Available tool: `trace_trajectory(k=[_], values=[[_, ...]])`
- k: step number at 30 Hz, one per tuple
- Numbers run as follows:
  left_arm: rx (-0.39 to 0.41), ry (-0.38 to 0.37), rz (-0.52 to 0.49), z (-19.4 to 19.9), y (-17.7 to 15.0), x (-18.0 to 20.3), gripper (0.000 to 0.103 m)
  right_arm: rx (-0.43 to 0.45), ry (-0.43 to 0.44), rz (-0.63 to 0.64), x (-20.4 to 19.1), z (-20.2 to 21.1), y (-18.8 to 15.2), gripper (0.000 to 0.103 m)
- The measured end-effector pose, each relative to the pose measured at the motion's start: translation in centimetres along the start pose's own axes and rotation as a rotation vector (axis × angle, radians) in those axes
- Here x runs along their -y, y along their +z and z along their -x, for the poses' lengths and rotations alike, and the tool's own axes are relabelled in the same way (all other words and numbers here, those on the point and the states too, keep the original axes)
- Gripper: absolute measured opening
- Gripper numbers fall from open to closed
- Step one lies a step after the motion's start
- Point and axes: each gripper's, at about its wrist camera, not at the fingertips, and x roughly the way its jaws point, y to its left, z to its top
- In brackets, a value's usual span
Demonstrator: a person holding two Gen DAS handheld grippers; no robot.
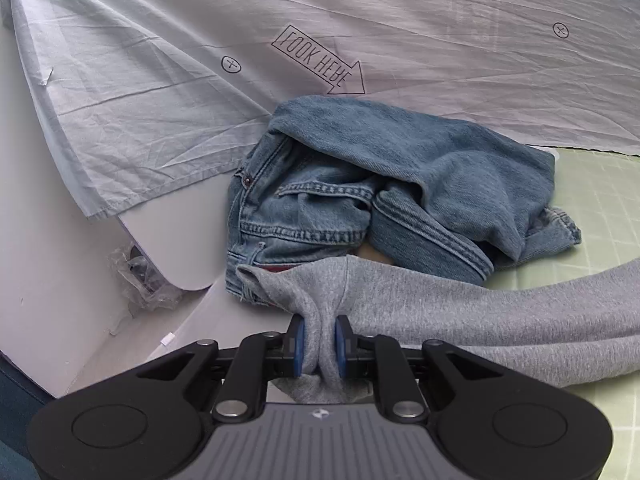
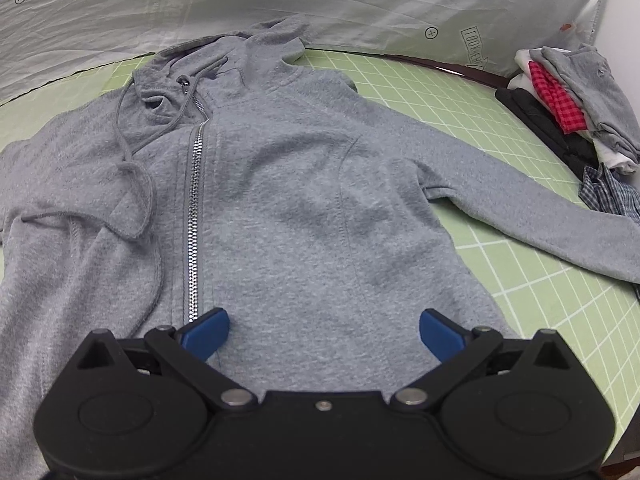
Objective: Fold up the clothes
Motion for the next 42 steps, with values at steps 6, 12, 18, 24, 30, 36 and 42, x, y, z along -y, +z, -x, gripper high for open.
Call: trace_trajectory(k=[6, 12, 18, 24, 30, 36, 42], values=[[-0.023, 0.034, 0.072, -1.6, 1.5, -2.2, 0.018, 0.011, 0.044, 0.014, -1.7, -0.2, 0.7, 0.103], [-0.155, -0.006, 0.241, -0.9, -0.7, -3.2, 0.029, 0.011, 0.082, -0.008, -1.1, -0.8, 1.4, 0.103], [-0.232, -0.036, 0.374, 2.9, -3.4, -2.0, 0.061, 0.092, 0.110, -0.030, 1.5, 0.9, 1.1, 0.103], [-0.230, -0.202, 0.387, 8.0, -4.3, 2.8, 0.073, 0.153, 0.073, -0.064, 6.9, 2.8, -0.1, 0.103], [-0.253, -0.582, 0.283, 13.9, -4.8, 11.4, 0.073, 0.102, 0.104, -0.137, 13.8, 2.7, -2.9, 0.102], [-0.343, -0.845, 0.163, 18.7, -7.3, 20.8, 0.080, 0.042, 0.278, -0.134, 16.6, 2.0, -4.9, 0.088], [-0.421, -0.879, 0.068, 21.1, -10.2, 26.0, 0.078, -0.001, 0.420, -0.061, 17.0, 1.6, -5.7, 0.039]])
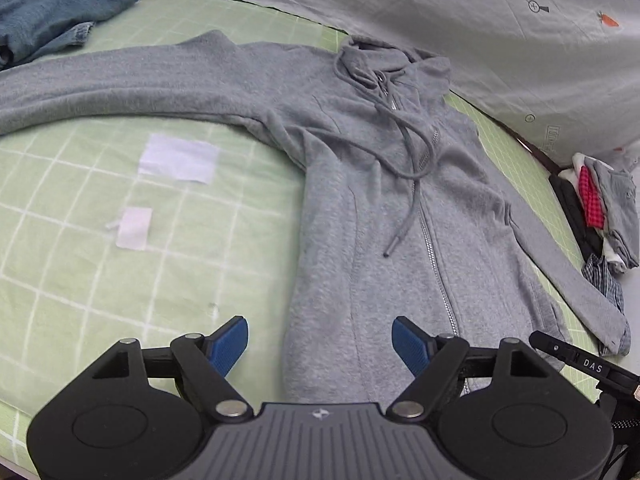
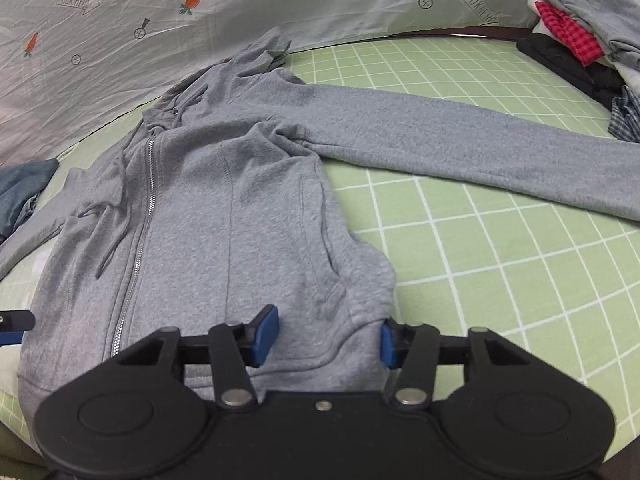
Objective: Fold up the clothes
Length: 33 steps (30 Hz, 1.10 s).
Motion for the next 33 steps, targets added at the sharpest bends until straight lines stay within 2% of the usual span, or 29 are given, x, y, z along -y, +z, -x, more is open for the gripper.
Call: trace_trajectory(k=[1, 2, 3, 4, 6, 9, 10, 12, 14, 15, 16, 17, 18, 19, 20, 23, 24, 25, 26, 28, 29, 30, 33], values=[[-0.002, 0.011, 0.007, -0.3, -0.4, 0.2, 0.075, -0.008, 0.027, -0.002, 0.3, 0.0, 0.0, 0.025], [0.021, 0.031, 0.002, -0.3, -0.7, 0.4, 0.044, -0.011, 0.041, -0.014, 0.6, 0.2, -0.1, 0.016], [0.015, 0.041, 0.001, -0.4, -0.7, 0.5, 0.019, -0.011, 0.063, -0.024, 1.0, 0.4, -0.1, 0.008], [-0.006, 0.061, 0.034, -0.4, -0.4, 0.2, 0.011, -0.012, 0.086, -0.033, 1.4, 0.6, -0.1, 0.008], [0.004, 0.059, 0.081, 0.6, 0.5, -0.2, 0.011, -0.007, 0.157, -0.094, 2.2, 1.5, 0.1, 0.007], [0.068, 0.088, 0.062, 4.8, 2.5, 0.4, 0.010, 0.055, 0.442, -0.408, 5.7, 4.3, 0.6, 0.007], [0.082, 0.097, 0.051, 6.0, 3.0, 0.6, 0.011, 0.039, 0.427, -0.415, 5.9, 4.7, 0.4, 0.007], [0.060, 0.143, 0.014, 6.4, 3.3, 0.8, 0.019, 0.001, 0.378, -0.410, 6.1, 5.2, -0.2, 0.007], [0.007, 0.220, -0.032, 4.6, 2.7, 0.5, 0.035, -0.081, 0.214, -0.244, 4.8, 4.4, -0.9, 0.011], [-0.022, 0.251, -0.042, 3.8, 2.4, 0.3, 0.036, -0.100, 0.155, -0.222, 4.4, 3.9, -1.2, 0.016], [-0.042, 0.268, -0.049, 3.4, 2.0, -0.1, 0.038, -0.101, 0.143, -0.218, 4.1, 3.9, -1.1, 0.021], [-0.059, 0.282, -0.055, 3.0, 1.6, -0.4, 0.044, -0.100, 0.135, -0.214, 3.9, 3.8, -1.1, 0.026], [-0.053, 0.270, -0.050, 2.9, 1.3, -0.7, 0.051, -0.078, 0.123, -0.182, 3.4, 4.0, -0.9, 0.042], [-0.049, 0.257, -0.034, 2.8, 0.9, -0.9, 0.064, -0.055, 0.111, -0.147, 3.0, 4.2, -0.7, 0.055], [-0.045, 0.244, -0.020, 2.7, 0.5, -1.2, 0.067, -0.031, 0.098, -0.113, 2.5, 4.4, -0.5, 0.057], [-0.059, 0.226, -0.034, 1.6, -0.2, -0.6, 0.067, -0.061, 0.094, -0.059, 1.8, 3.1, -0.1, 0.055], [-0.057, 0.243, -0.044, 1.4, -0.3, -0.2, 0.067, -0.092, 0.091, -0.057, 1.9, 2.5, -0.1, 0.047], [-0.055, 0.260, -0.054, 1.1, -0.4, 0.1, 0.067, -0.110, 0.100, -0.062, 1.9, 2.3, -0.2, 0.021], [-0.055, 0.274, -0.061, 1.1, -0.3, 0.3, 0.067, -0.127, 0.111, -0.068, 2.0, 2.3, -0.2, 0.016], [-0.049, 0.299, -0.069, 1.3, -0.2, 0.6, 0.067, -0.069, 0.254, -0.189, 3.3, 4.1, -0.3, 0.016], [-0.044, 0.308, -0.064, 1.4, 0.0, 0.5, 0.067, -0.045, 0.298, -0.262, 4.2, 4.7, -0.4, 0.016], [-0.039, 0.318, -0.057, 1.4, 0.1, 0.4, 0.067, -0.040, 0.291, -0.322, 5.1, 5.0, -0.6, 0.016], [-0.022, 0.334, -0.031, 1.8, 0.9, 0.1, 0.067, -0.078, 0.114, -0.224, 5.7, 4.4, -0.8, 0.025]])
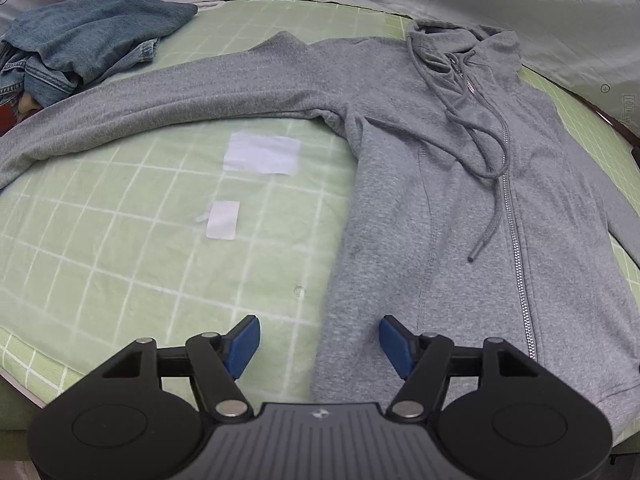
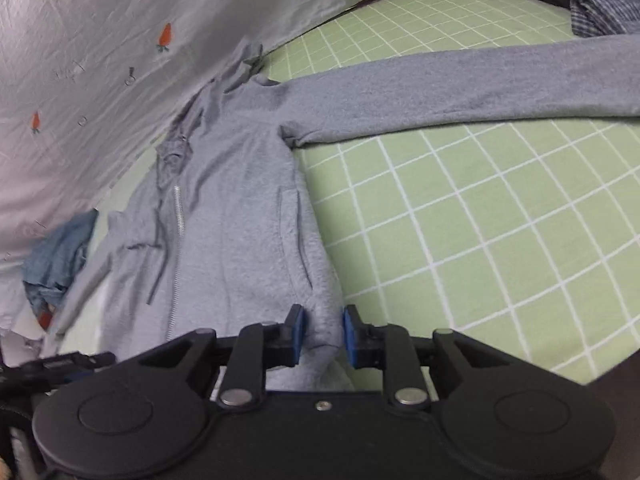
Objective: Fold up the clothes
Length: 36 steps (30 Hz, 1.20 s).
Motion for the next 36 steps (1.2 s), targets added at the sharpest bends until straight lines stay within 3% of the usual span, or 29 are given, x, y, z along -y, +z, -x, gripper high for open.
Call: trace_trajectory(k=[2, 4, 7, 13, 16, 23, 24, 26, 27, 30, 36], values=[[0.011, 0.009, -0.005, 0.2, 0.6, 0.3, 0.069, 0.035, -0.045, 0.005, 0.5, 0.2, 0.3, 0.035], [0.028, 0.018, -0.022, 0.5, 0.9, 1.1, 0.070, 0.127, -0.090, -0.030, 1.7, 1.2, 1.1, 0.058], [0.031, 0.024, -0.044, 0.7, 1.0, 2.6, 0.071, 0.221, -0.190, -0.108, 4.1, 1.4, 2.4, 0.071], [0.030, 0.021, -0.078, 1.2, 0.3, 5.9, 0.072, 0.378, -0.296, -0.472, 12.8, 0.6, 4.5, 0.071], [0.023, 0.028, -0.086, 1.3, -0.1, 7.2, 0.072, 0.471, -0.326, -0.590, 16.4, 0.7, 5.6, 0.072], [0.004, 0.047, -0.062, 1.3, -1.0, 9.5, 0.072, 0.576, -0.401, -0.645, 21.7, 0.6, 8.6, 0.073], [0.001, 0.047, -0.064, 1.2, -1.2, 9.8, 0.072, 0.574, -0.403, -0.645, 22.1, 0.6, 8.9, 0.069], [-0.004, 0.046, -0.070, 1.1, -1.4, 10.4, 0.072, 0.551, -0.392, -0.639, 22.8, 0.6, 9.4, 0.039], [-0.006, 0.046, -0.074, 1.1, -1.5, 10.8, 0.072, 0.531, -0.384, -0.635, 23.1, 0.6, 9.6, 0.016], [-0.005, 0.037, -0.080, 1.0, -1.6, 11.7, 0.072, 0.507, -0.435, -0.598, 22.3, 1.0, 9.2, 0.007], [0.011, 0.022, -0.089, 1.0, -1.3, 12.9, 0.072, 0.527, -0.525, -0.511, 18.8, 2.8, 7.4, 0.004]])
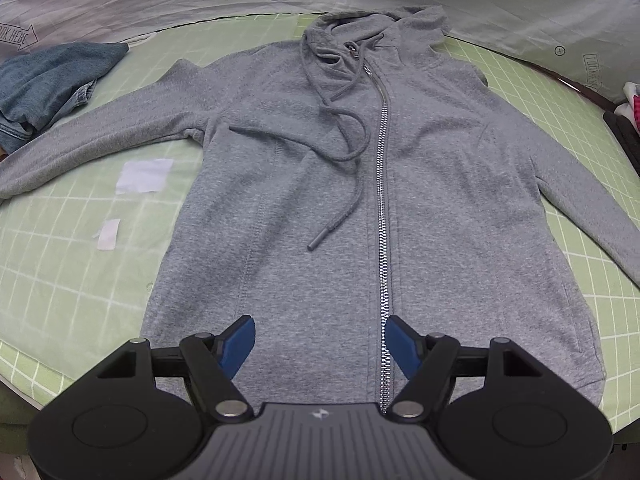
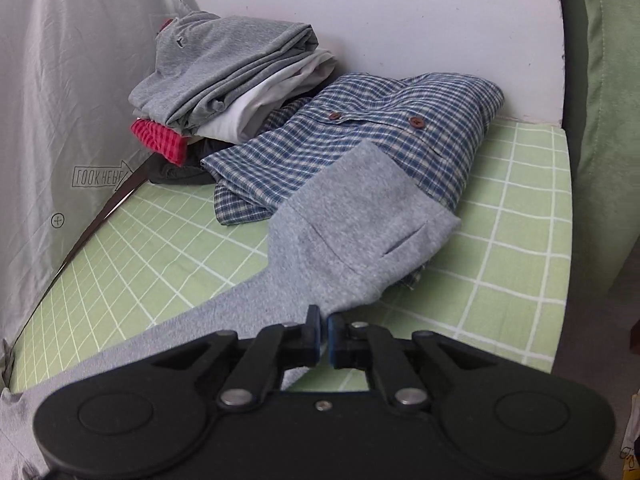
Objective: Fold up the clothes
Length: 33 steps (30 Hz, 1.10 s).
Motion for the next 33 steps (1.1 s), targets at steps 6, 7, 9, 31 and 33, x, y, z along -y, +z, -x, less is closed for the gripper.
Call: trace_trajectory(k=[6, 7, 9, 31, 33], values=[[-0.002, -0.008, 0.003, -0.2, 0.3, 0.1, 0.072, -0.100, -0.002, -0.072, 1.3, 2.4, -2.6, 0.004], [-0.003, -0.010, 0.005, -0.3, 0.4, 0.1, 0.072, -0.118, -0.007, -0.083, 1.5, 2.3, -2.9, 0.004], [-0.005, -0.015, 0.007, -0.4, 0.4, 0.1, 0.072, -0.137, -0.015, -0.092, 1.7, 2.1, -3.3, 0.006], [0.012, 0.231, 0.114, -1.9, -1.7, -7.8, 0.080, -0.236, 0.158, 0.082, -5.2, 2.9, -5.7, 0.058], [0.017, 0.225, 0.115, -2.2, -1.8, -8.1, 0.082, -0.239, 0.211, 0.145, -6.6, 2.9, -6.1, 0.058]])
